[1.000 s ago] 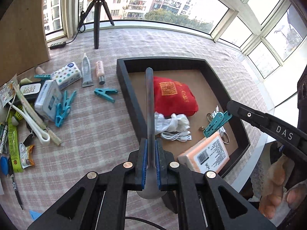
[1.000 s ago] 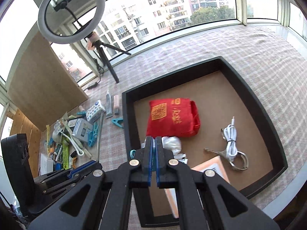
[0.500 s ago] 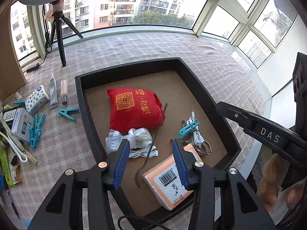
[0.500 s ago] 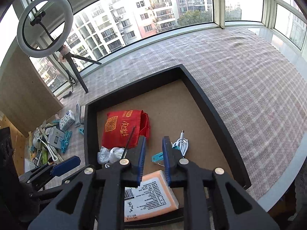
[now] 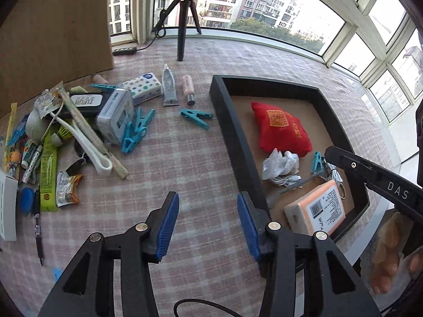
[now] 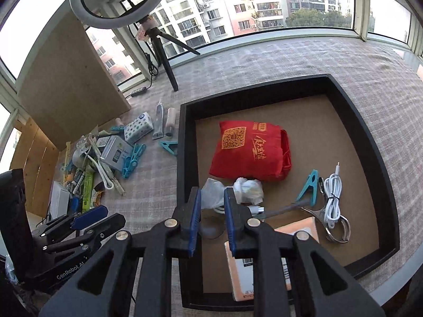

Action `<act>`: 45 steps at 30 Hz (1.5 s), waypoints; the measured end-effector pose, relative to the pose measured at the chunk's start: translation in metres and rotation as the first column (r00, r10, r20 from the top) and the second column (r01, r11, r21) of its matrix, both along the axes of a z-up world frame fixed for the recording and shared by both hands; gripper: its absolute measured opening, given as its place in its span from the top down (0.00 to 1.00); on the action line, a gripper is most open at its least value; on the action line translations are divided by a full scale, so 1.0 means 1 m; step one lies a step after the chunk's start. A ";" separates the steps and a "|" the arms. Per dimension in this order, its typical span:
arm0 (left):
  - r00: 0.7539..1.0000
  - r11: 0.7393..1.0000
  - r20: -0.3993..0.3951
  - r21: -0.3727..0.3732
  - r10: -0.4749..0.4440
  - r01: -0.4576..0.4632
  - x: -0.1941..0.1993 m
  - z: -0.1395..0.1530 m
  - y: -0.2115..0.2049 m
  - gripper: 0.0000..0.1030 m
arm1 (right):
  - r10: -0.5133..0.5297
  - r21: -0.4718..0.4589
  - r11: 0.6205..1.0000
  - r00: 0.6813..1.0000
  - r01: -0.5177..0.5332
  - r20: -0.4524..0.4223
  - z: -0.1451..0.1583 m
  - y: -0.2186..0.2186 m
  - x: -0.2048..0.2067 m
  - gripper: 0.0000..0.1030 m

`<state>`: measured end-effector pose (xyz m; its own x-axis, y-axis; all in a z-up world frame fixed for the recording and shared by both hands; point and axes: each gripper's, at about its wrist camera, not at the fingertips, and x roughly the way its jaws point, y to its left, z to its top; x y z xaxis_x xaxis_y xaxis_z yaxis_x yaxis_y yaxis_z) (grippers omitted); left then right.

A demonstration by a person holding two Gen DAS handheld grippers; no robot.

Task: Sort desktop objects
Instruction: 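Grasp the black pen with the left gripper while the right gripper reaches the blue phone stand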

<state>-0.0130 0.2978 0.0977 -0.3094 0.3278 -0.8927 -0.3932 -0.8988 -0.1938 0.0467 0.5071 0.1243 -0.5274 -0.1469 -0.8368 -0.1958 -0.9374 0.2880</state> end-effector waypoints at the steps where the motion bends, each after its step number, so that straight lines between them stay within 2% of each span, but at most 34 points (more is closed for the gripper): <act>1: 1.000 1.000 0.002 -0.006 0.020 -0.020 -0.001 -0.002 -0.013 0.58 | 0.025 -0.003 1.000 1.000 -0.025 0.002 -0.001 -0.010 -0.002 0.83; 6: 0.990 0.990 0.013 -0.045 0.137 -0.137 -0.003 -0.015 -0.087 0.58 | 0.183 -0.016 0.983 0.983 -0.183 0.002 -0.008 -0.071 -0.011 0.83; 8: 0.983 0.982 0.027 -0.054 0.181 -0.179 -0.004 -0.021 -0.117 0.58 | 0.268 -0.013 0.963 0.963 -0.268 0.005 -0.011 -0.101 -0.012 0.82; 9: 0.979 0.978 0.031 -0.061 0.204 -0.201 -0.003 -0.024 -0.132 0.58 | 0.322 -0.011 0.947 0.947 -0.322 0.009 -0.013 -0.117 -0.012 0.78; 11: 0.971 0.969 0.034 -0.084 0.237 -0.233 -0.004 -0.029 -0.160 0.58 | 0.443 0.006 0.897 0.896 -0.443 0.025 -0.019 -0.151 -0.010 0.69; 16: 0.957 0.953 0.074 -0.139 0.280 -0.268 -0.008 -0.051 -0.222 0.58 | 0.680 0.120 0.723 0.731 -0.681 0.053 -0.035 -0.233 0.011 0.65; 20: 0.949 0.948 0.107 -0.150 0.297 -0.280 -0.013 -0.067 -0.252 0.58 | 0.786 0.165 0.592 0.610 -0.789 0.100 -0.054 -0.284 0.023 0.60; 22: 0.953 0.952 0.111 -0.157 0.280 -0.262 -0.015 -0.072 -0.255 0.58 | 0.817 0.190 0.537 0.562 -0.822 0.125 -0.063 -0.303 0.027 0.60; 24: 0.958 0.958 0.121 -0.156 0.261 -0.241 -0.017 -0.077 -0.255 0.58 | 0.838 0.193 0.497 0.526 -0.846 0.148 -0.072 -0.318 0.028 0.60; 29: 0.961 0.962 0.136 -0.162 0.241 -0.219 -0.025 -0.088 -0.252 0.59 | 0.870 0.191 0.433 0.464 -0.881 0.168 -0.085 -0.341 0.027 0.59; 33: 0.963 0.962 0.142 -0.182 0.230 -0.203 -0.034 -0.097 -0.250 0.61 | 0.891 0.168 0.394 0.421 -0.903 0.172 -0.092 -0.354 0.023 0.48; 35: 0.963 0.963 0.152 -0.183 0.224 -0.195 -0.038 -0.102 -0.250 0.69 | 0.895 0.170 0.380 0.408 -0.909 0.180 -0.096 -0.359 0.021 0.48; 42: 0.973 0.968 0.123 -0.180 0.197 -0.173 -0.054 -0.106 -0.246 0.71 | 0.906 0.222 0.322 0.367 -0.920 0.210 -0.106 -0.370 0.014 0.48; 45: 0.978 0.971 0.107 -0.180 0.179 -0.158 -0.056 -0.105 -0.240 0.77 | 0.907 0.214 0.310 0.356 -0.926 0.227 -0.113 -0.372 0.009 0.48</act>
